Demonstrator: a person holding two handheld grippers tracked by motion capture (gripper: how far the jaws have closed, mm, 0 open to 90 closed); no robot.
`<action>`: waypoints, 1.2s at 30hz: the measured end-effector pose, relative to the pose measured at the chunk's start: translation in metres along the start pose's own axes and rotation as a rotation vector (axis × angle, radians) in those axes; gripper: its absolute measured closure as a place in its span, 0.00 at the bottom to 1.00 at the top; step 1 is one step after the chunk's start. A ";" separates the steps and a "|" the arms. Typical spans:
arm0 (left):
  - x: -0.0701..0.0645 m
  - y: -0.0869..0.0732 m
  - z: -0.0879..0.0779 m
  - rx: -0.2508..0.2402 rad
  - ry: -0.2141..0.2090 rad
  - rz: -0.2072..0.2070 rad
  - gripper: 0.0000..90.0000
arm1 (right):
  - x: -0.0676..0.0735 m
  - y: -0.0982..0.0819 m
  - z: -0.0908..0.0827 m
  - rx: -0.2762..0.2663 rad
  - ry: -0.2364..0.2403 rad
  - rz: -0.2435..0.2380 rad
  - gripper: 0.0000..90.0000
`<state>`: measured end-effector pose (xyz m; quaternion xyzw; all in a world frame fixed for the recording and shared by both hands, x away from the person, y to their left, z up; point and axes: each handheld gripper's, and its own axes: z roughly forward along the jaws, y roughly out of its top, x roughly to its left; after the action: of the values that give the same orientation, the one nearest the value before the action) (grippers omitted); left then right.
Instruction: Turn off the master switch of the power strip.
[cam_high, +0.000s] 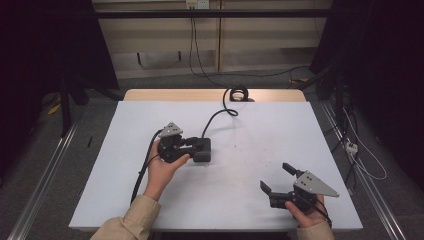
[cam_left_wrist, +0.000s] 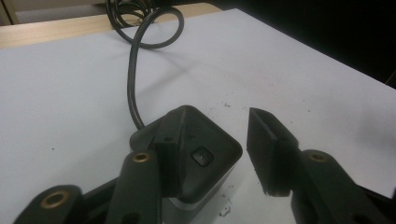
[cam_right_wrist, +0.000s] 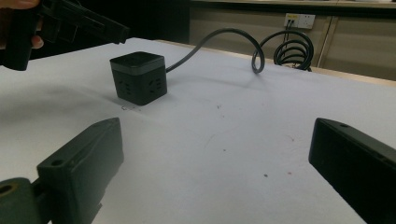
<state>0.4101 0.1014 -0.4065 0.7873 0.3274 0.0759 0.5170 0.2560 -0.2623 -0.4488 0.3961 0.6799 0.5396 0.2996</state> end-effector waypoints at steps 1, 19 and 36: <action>0.000 0.000 -0.002 -0.001 -0.002 0.003 0.61 | 0.000 0.000 0.000 0.002 -0.001 -0.002 0.03; -0.002 0.001 -0.018 0.019 -0.033 0.026 0.39 | 0.001 0.001 0.000 0.000 0.000 0.003 0.03; 0.002 -0.005 -0.027 -0.003 -0.027 0.010 0.26 | 0.001 0.001 0.000 -0.003 0.001 0.001 0.04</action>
<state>0.3967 0.1244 -0.3985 0.7889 0.3164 0.0683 0.5224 0.2558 -0.2609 -0.4476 0.3957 0.6792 0.5409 0.2993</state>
